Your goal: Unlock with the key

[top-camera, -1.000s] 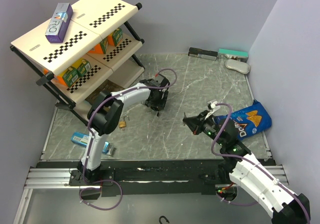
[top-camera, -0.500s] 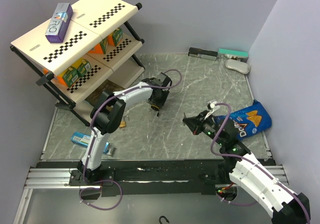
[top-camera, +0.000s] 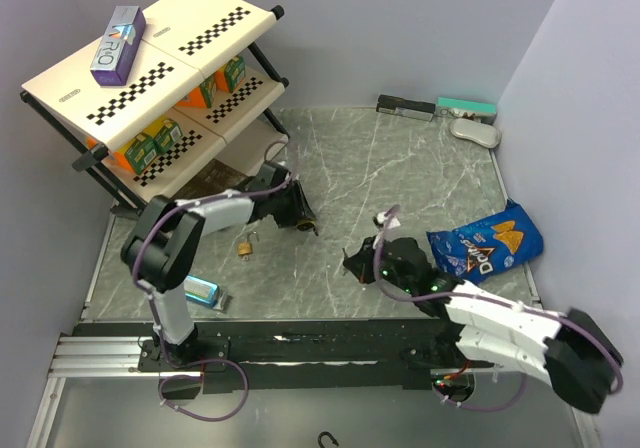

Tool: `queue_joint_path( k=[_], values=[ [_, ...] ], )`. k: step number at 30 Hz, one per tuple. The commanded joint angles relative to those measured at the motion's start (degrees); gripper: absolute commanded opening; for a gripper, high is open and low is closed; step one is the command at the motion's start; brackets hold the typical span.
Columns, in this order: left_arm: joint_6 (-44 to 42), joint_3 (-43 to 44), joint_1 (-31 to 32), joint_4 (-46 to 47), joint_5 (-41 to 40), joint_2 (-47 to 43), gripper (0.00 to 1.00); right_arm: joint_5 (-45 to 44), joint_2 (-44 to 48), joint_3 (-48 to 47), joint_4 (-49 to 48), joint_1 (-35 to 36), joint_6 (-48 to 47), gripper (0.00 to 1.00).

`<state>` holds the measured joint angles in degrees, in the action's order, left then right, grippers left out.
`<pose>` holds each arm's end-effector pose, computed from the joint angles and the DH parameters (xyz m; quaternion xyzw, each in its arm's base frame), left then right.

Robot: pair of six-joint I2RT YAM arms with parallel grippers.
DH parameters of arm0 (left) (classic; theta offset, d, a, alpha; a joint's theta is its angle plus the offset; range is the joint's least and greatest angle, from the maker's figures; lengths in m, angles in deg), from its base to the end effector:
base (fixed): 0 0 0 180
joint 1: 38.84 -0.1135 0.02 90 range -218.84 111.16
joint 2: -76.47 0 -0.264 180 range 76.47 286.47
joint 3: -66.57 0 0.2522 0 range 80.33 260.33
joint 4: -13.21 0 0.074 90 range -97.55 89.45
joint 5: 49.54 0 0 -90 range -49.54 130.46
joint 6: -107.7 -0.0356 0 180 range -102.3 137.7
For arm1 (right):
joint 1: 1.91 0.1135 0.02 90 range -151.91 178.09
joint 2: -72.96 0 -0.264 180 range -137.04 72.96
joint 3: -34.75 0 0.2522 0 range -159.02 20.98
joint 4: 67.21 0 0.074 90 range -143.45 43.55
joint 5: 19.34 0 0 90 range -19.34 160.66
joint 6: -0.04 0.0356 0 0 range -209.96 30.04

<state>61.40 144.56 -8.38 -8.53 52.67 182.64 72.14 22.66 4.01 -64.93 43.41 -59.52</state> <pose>0.3288 -0.2021 0.1647 -0.0715 0.9321 -0.2851 0.2116 0.1335 0.1363 0.1914 -0.1144 0.8203 0.3525 0.4357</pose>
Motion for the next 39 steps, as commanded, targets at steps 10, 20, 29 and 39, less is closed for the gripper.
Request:
queue_joint_path(
  k=[10, 20, 29, 39],
  values=[
    [26.7, -18.44, 1.36, 30.84, 2.38, -14.59, 0.01, 2.03, -24.74, -12.81, -12.77, 1.96, 10.17, 0.0],
    [25.56, -18.7, 2.24, 30.31, 1.24, -16.7, 0.01, 3.88, -28.88, -15.46, -11.1, 1.44, 11.05, 0.0],
    [24.41, -18.26, 3.56, 29.35, 0.01, -17.49, 0.01, 4.41, -28.45, -16.51, -10.4, -1.02, 10.08, 0.0],
    [23.88, -18.26, 4.52, 29.26, -0.34, -18.1, 0.01, 4.94, -29.85, -17.92, -10.66, -2.69, 9.38, 0.0]
  ],
)
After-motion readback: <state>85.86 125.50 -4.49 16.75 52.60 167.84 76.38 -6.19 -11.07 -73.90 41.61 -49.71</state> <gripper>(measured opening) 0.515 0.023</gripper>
